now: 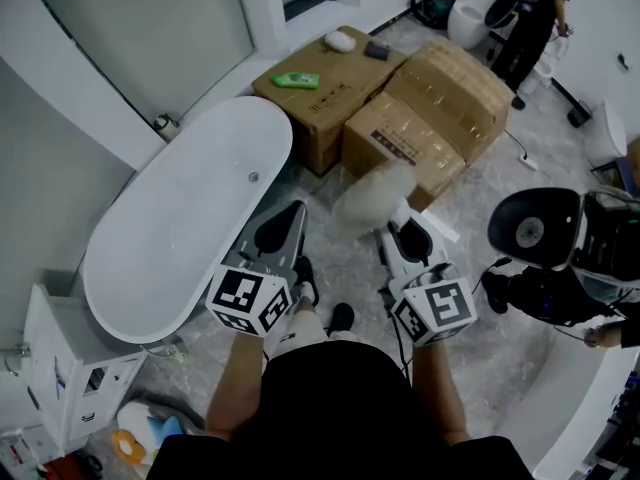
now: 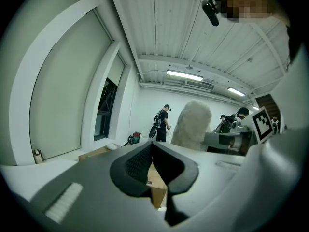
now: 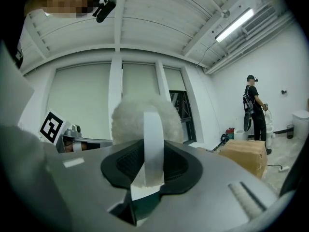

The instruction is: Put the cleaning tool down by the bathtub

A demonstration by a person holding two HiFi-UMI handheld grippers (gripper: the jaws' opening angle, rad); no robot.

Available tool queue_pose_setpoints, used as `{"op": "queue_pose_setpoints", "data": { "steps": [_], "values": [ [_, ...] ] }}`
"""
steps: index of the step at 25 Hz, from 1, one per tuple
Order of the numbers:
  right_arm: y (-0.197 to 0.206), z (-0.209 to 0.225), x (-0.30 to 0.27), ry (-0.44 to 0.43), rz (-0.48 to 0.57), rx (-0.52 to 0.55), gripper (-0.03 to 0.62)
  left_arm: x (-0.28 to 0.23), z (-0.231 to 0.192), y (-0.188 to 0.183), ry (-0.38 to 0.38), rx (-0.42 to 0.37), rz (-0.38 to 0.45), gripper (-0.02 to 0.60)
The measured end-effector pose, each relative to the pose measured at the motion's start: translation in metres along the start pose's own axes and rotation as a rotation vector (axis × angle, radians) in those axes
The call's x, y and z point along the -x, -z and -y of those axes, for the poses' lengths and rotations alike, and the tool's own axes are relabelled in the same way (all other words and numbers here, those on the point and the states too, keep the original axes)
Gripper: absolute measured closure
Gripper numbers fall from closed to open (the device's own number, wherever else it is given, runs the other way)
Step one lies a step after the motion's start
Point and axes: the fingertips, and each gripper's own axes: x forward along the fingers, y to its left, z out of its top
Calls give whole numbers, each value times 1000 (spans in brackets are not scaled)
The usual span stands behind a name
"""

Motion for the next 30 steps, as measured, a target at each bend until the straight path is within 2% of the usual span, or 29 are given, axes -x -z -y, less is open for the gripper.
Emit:
{"op": "queue_pose_setpoints", "data": {
  "steps": [9,21,30],
  "values": [
    [-1,18,-39,15,-25,-3,494,-33,-25,3,19,-1,-25,583],
    [-8,46,-137,18,-57,9,494,-99,-104,-8,20,10,-39,583],
    [-21,59,-211,51,-46,37,493,-140,-174,-22,28,7,-24,583]
  ]
}}
